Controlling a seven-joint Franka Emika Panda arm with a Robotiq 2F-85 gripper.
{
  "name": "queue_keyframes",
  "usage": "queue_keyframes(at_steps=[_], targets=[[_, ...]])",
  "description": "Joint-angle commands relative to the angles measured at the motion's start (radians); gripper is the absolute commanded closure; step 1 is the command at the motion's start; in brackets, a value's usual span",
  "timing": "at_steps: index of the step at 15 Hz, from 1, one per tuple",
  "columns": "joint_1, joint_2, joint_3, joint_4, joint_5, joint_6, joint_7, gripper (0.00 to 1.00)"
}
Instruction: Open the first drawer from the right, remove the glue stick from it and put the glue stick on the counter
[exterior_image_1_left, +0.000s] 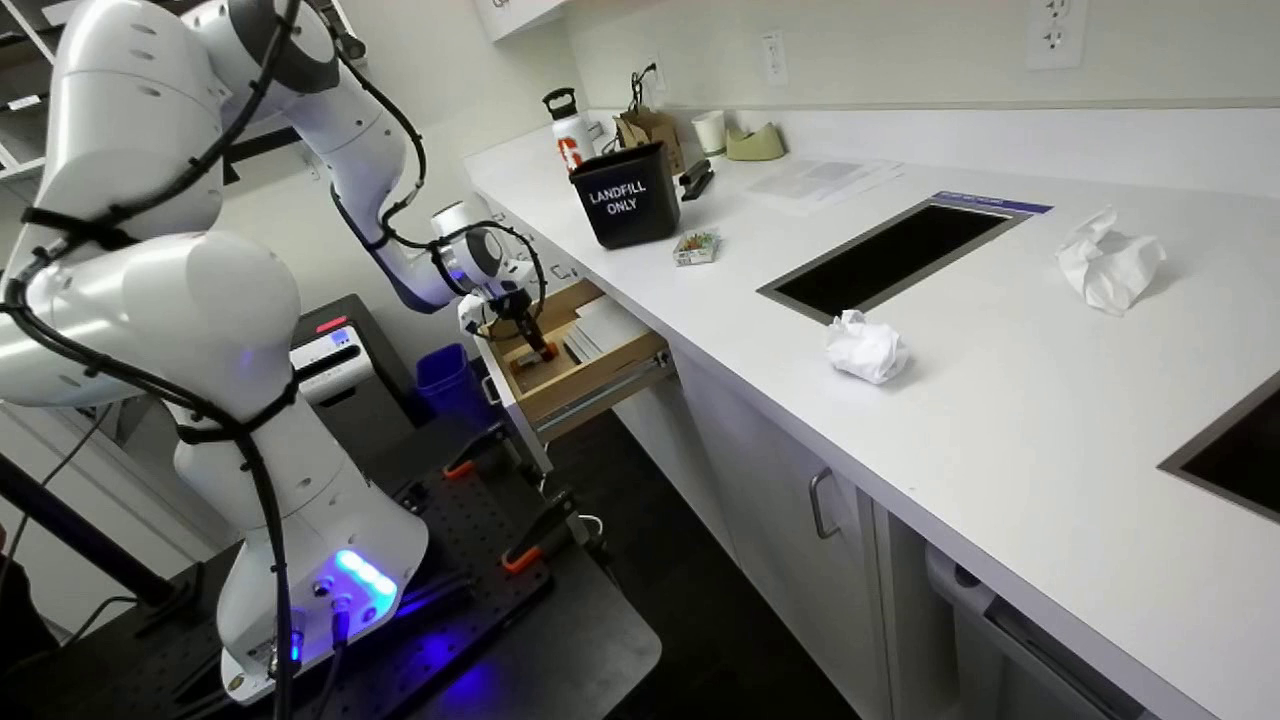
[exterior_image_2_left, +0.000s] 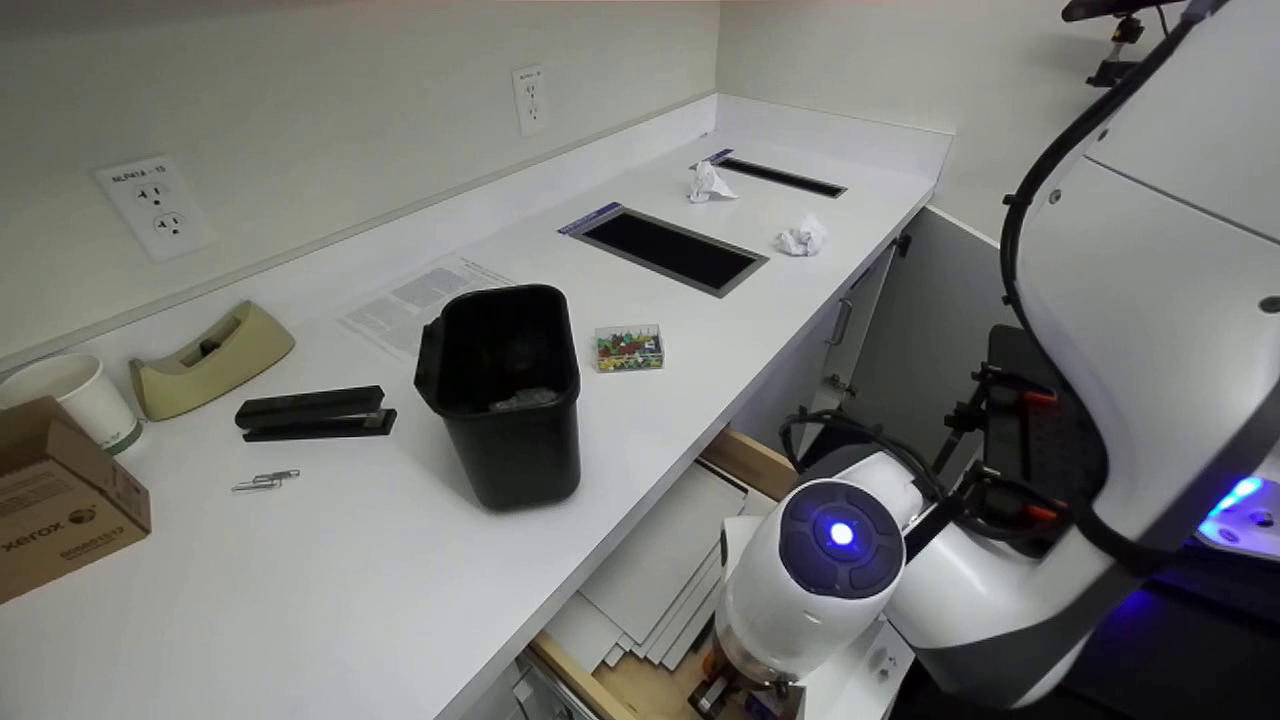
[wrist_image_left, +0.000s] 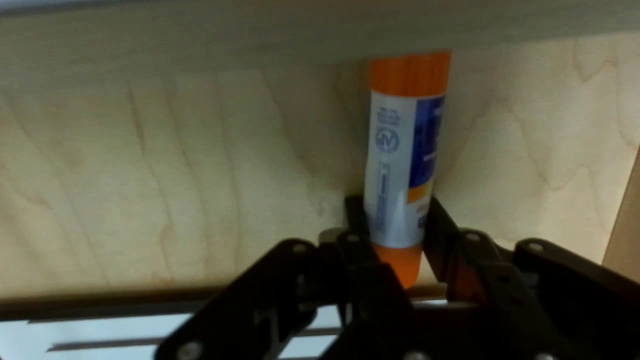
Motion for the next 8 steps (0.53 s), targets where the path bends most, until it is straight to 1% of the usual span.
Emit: queue_keyframes(at_steps=[1,3,5,8], targets=[[0.023,-0.016,-0.019,-0.020,0.037,0.012,-0.039,0.94],[0.051,-0.060,-0.038,-0.054,0.027,-0.023,-0.034,0.92],[0.113,-0.132,-0.090,-0.113,0.009,-0.073,-0.008,0.92],[0.254,-0.266,-0.235,-0.219,-0.074,-0.165,0.068,0.92]])
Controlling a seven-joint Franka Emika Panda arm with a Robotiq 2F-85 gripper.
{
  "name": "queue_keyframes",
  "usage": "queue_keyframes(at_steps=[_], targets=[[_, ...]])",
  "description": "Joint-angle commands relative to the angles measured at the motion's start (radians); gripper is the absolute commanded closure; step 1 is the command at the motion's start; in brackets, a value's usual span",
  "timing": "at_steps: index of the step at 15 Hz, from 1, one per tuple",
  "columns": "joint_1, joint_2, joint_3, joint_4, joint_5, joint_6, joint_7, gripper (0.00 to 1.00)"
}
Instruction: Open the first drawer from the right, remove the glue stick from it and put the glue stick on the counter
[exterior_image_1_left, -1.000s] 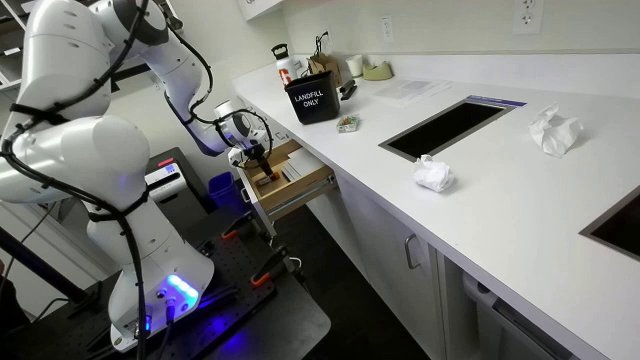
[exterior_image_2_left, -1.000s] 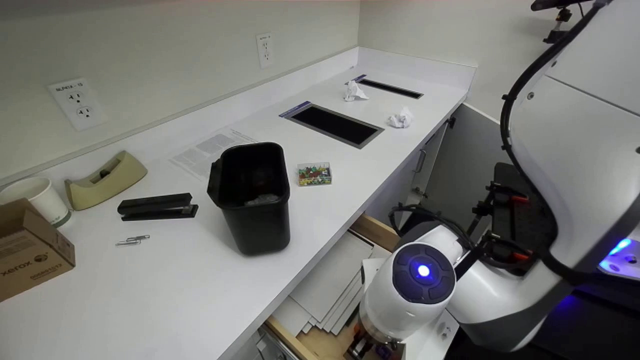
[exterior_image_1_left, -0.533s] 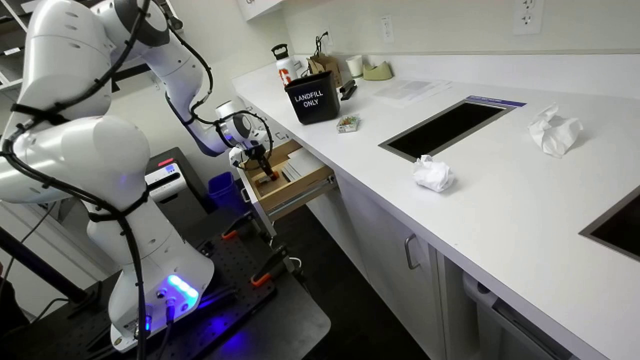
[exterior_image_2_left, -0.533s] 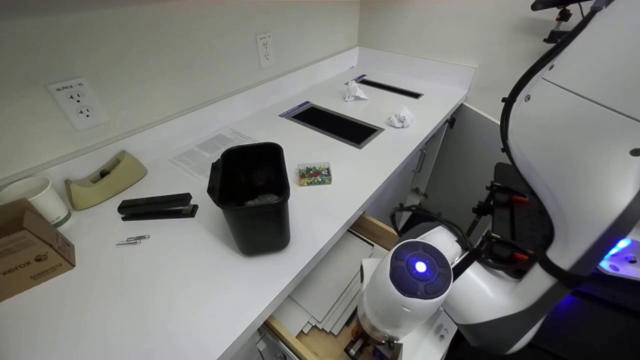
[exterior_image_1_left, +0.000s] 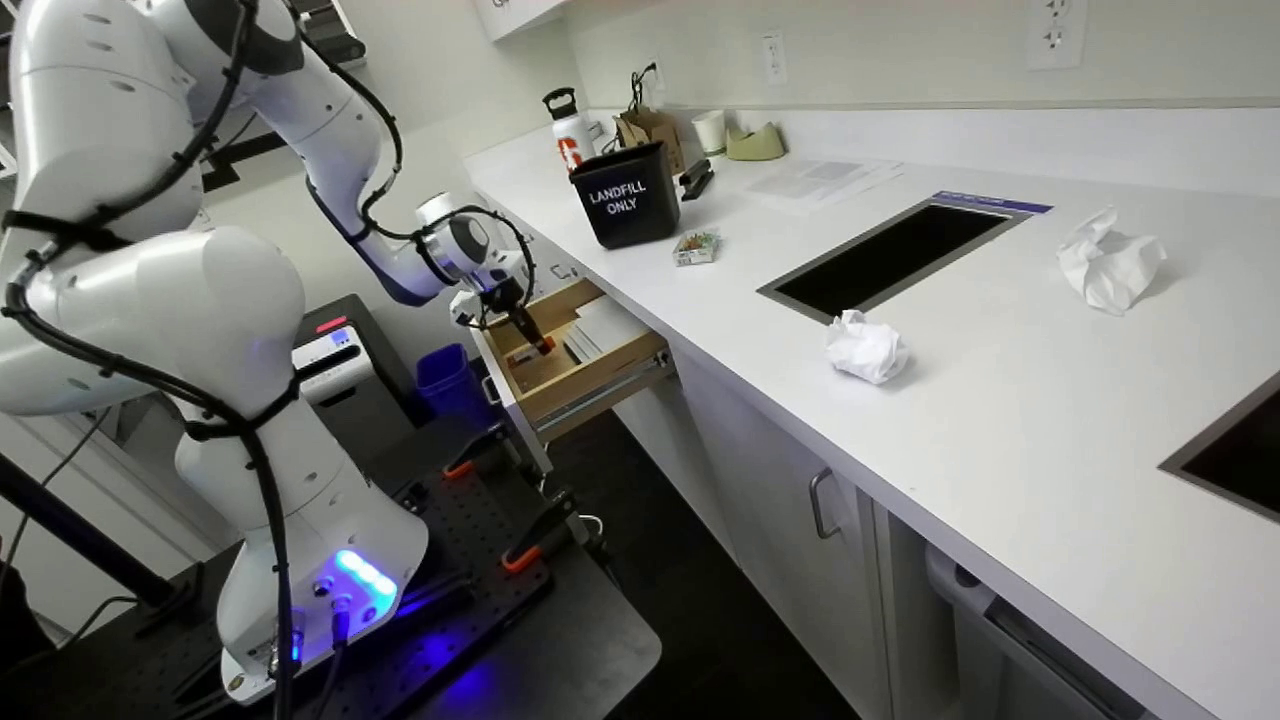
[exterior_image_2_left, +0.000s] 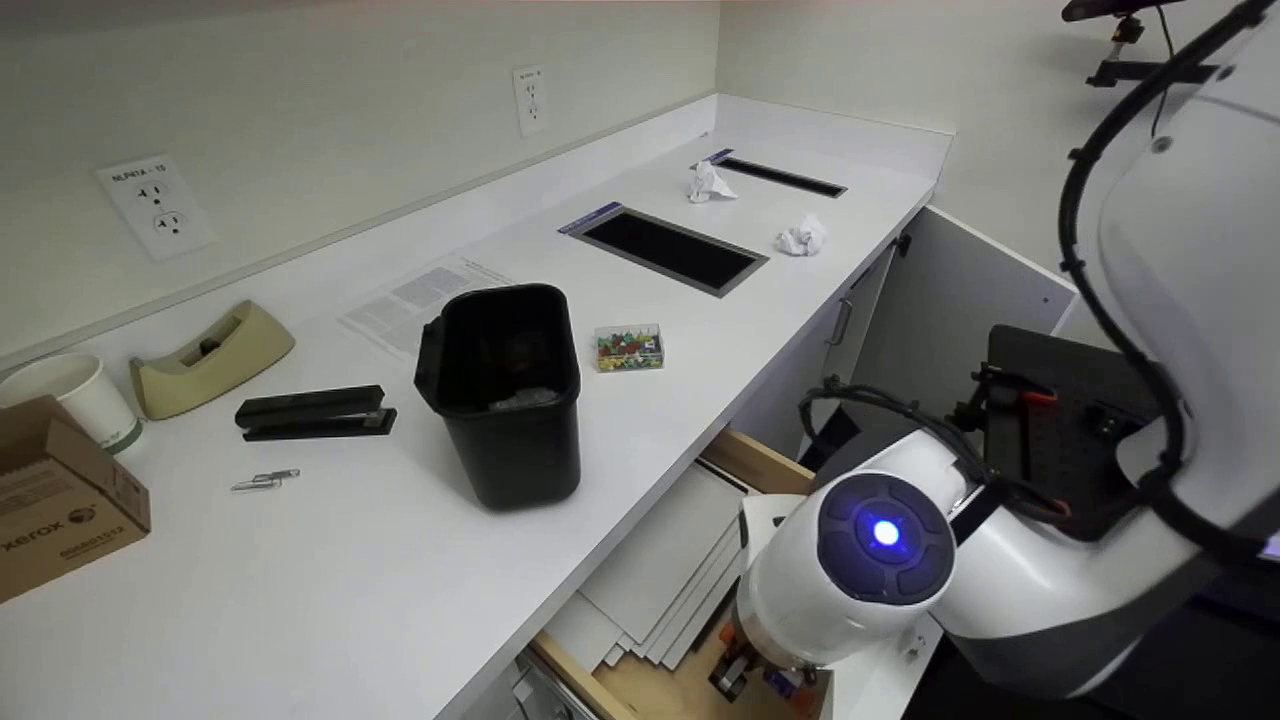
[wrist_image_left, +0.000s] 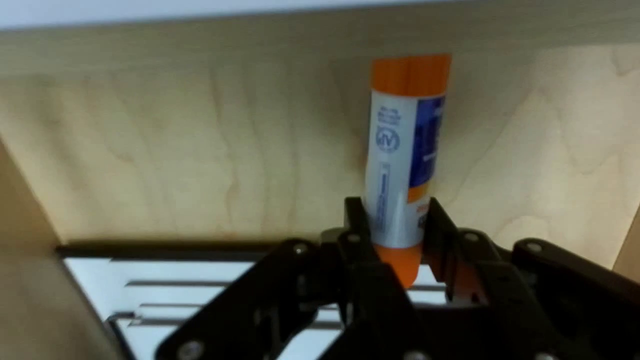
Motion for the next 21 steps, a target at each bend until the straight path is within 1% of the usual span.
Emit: queue_keyframes(at_steps=[1,3,4,5,6,8,10,11,12,13,15,18,19,20,21], targets=[[0.174,-0.216,-0.175,-0.167,-0.116,-0.127,0.108,0.92],[0.249,-0.297,-0.266,-0.200,-0.266,-0.200,0.210,0.92],[0.267,-0.341,-0.285,-0.210,-0.350,-0.257,0.257,0.92],[0.158,-0.235,-0.181,-0.133,-0.301,-0.196,0.217,0.92],[0.150,-0.268,-0.173,-0.142,-0.337,-0.217,0.241,0.69],[0.113,-0.271,-0.138,-0.142,-0.336,-0.216,0.239,0.69],[0.109,-0.248,-0.132,-0.135,-0.334,-0.214,0.237,0.69],[0.105,-0.210,-0.139,-0.102,-0.318,-0.237,0.264,0.92],[0.112,-0.195,-0.170,-0.083,-0.334,-0.257,0.342,0.92],[0.087,-0.201,-0.168,-0.083,-0.333,-0.254,0.377,0.92],[0.037,-0.234,-0.183,-0.090,-0.373,-0.259,0.458,0.92],[-0.038,-0.258,-0.213,-0.067,-0.489,-0.287,0.595,0.92],[-0.064,-0.270,-0.213,-0.058,-0.533,-0.308,0.641,0.92],[-0.081,-0.295,-0.190,-0.078,-0.557,-0.335,0.691,0.92],[-0.087,-0.322,-0.182,-0.081,-0.610,-0.380,0.759,0.92]])
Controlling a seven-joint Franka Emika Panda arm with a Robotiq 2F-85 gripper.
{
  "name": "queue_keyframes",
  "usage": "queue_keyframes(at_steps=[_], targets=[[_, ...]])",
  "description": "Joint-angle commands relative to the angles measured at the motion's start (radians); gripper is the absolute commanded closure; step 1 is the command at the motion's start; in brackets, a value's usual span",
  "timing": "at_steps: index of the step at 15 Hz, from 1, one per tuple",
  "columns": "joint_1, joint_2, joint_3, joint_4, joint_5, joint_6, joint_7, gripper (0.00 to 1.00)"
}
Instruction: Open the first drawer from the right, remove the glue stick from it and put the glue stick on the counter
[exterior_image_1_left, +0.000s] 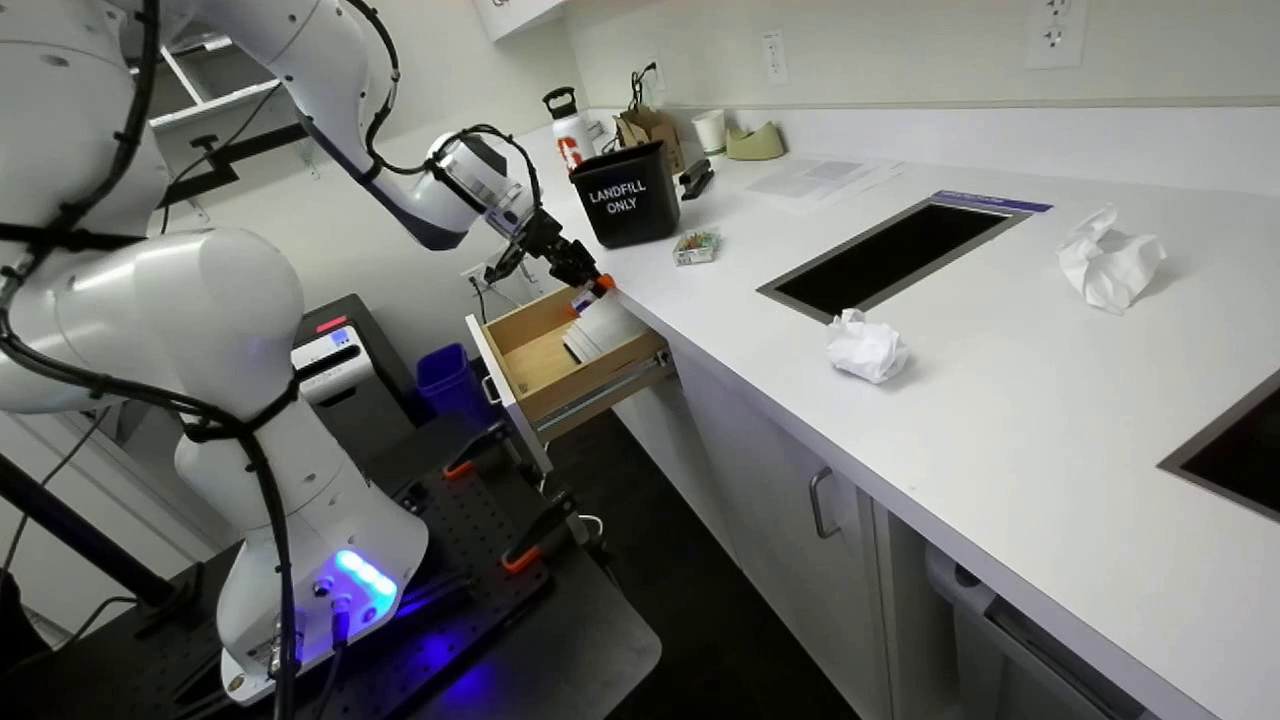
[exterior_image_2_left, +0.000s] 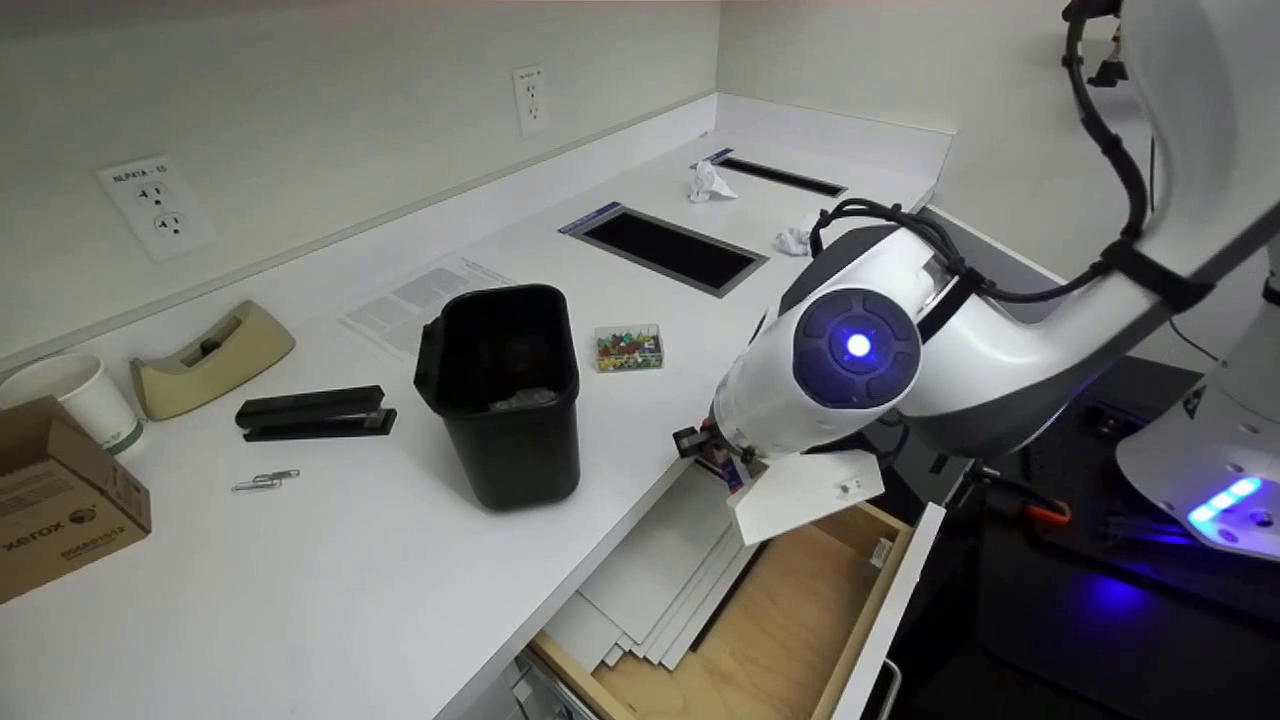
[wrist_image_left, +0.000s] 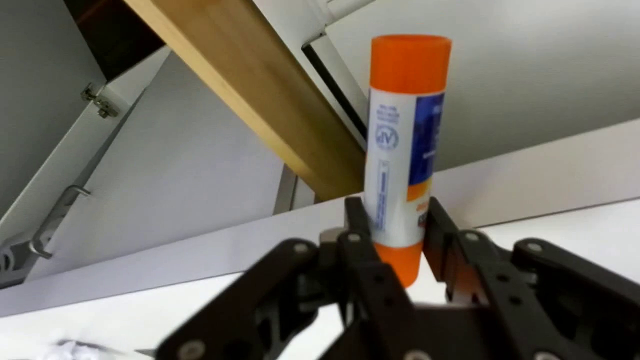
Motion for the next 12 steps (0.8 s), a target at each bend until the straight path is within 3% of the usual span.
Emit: queue_keyframes(at_steps=[1,6,12], targets=[[-0.073,-0.099,0.036,0.008,-0.170,-0.151,0.193,0.92],[-0.245,-0.227,0.222,0.017,-0.299,-0.449,0.328,0.92],[-0.421,-0.256,0.463,0.043,-0.437,-0.792,0.544,0.92]])
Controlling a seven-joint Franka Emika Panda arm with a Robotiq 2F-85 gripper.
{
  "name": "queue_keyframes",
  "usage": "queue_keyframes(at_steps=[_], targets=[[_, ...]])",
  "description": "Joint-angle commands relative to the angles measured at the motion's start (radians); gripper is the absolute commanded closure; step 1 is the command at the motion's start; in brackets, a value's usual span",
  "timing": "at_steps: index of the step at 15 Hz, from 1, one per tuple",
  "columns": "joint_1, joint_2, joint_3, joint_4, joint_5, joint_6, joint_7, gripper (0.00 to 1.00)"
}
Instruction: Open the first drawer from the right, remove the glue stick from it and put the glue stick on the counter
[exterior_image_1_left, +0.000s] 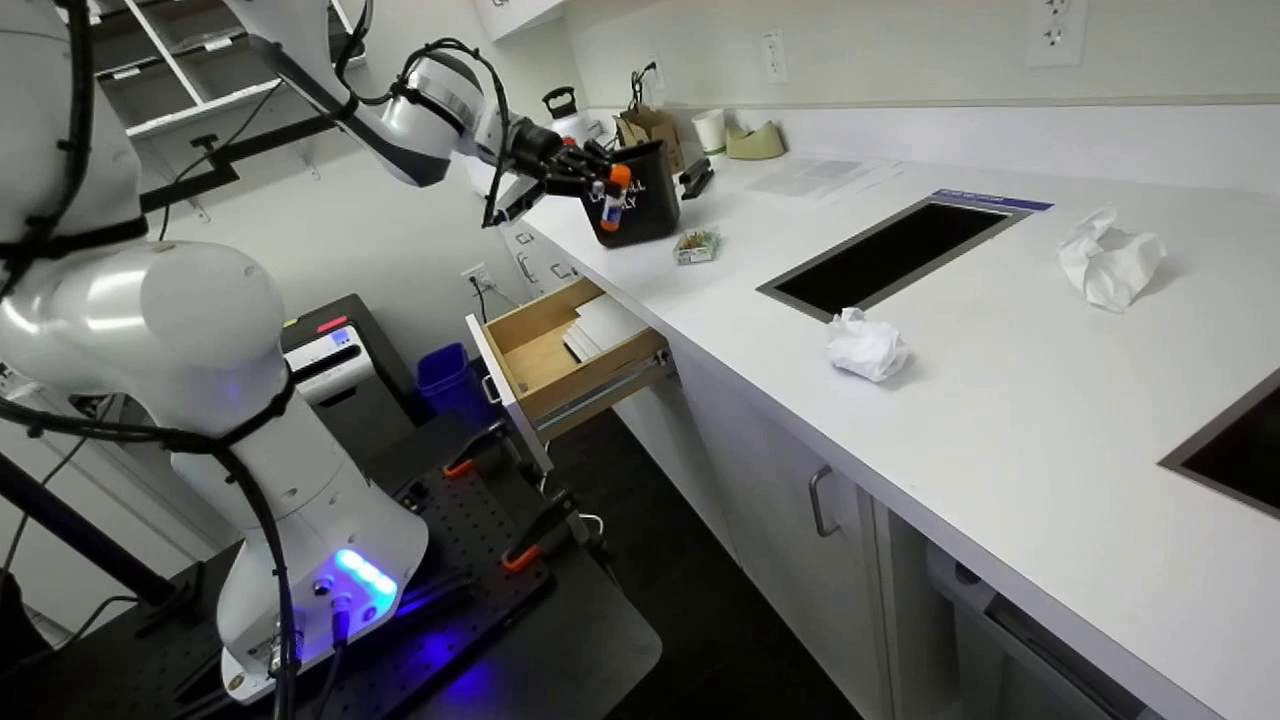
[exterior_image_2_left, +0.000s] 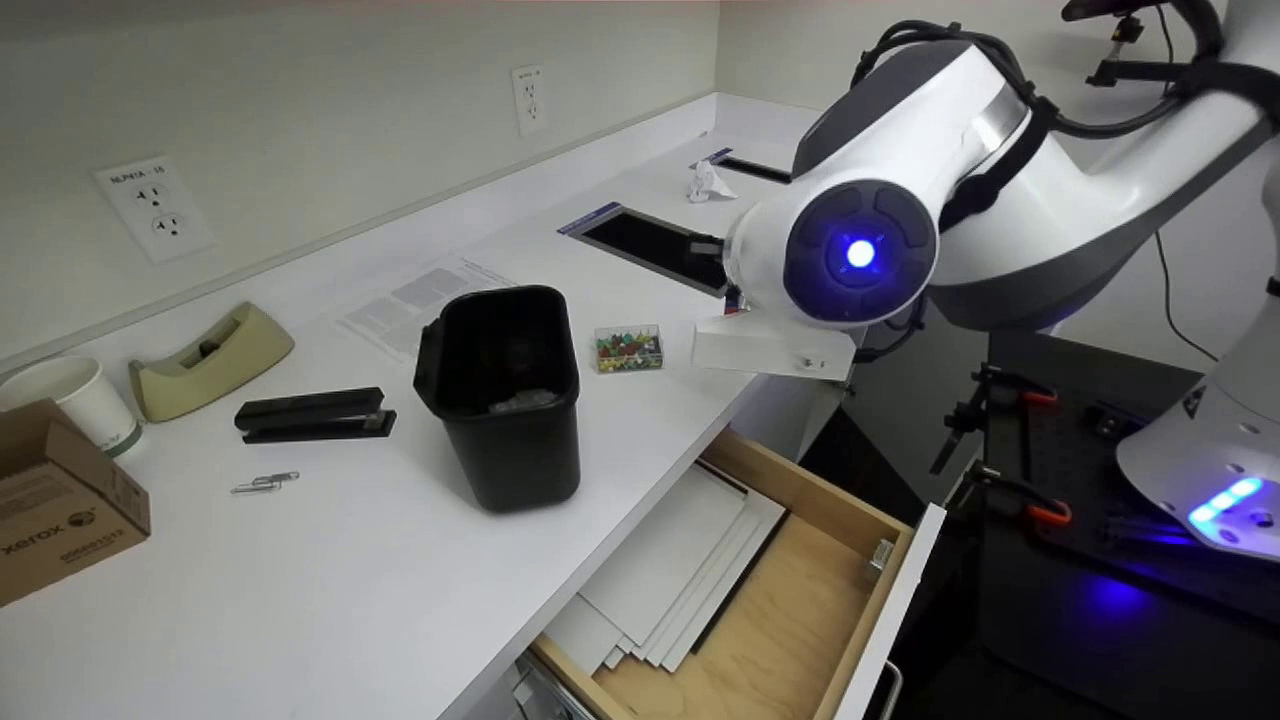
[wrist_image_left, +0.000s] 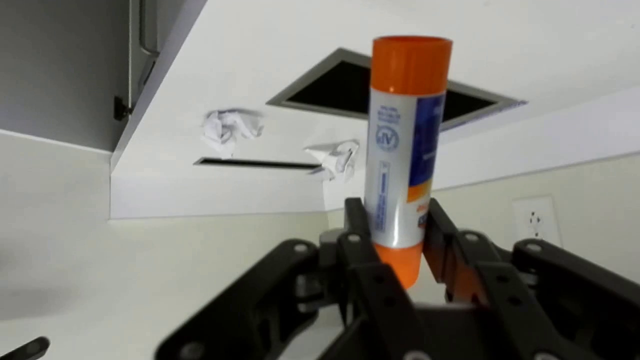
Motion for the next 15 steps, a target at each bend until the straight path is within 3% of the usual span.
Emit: queue_keyframes(at_steps=[1,6,12,13,15], targets=[[-0.098,-0.016,0.128,-0.005,-0.090,-0.154,0.080,0.92],[-0.190,-0.017,0.245,-0.021,-0.196,-0.267,0.029,0.92],[-0.246,-0.024,0.302,-0.034,-0.212,-0.268,-0.067,0.92],[-0.250,0.002,0.306,-0.015,-0.205,-0.258,-0.037,0.69],[-0.254,0.001,0.309,-0.016,-0.205,-0.258,-0.048,0.69]])
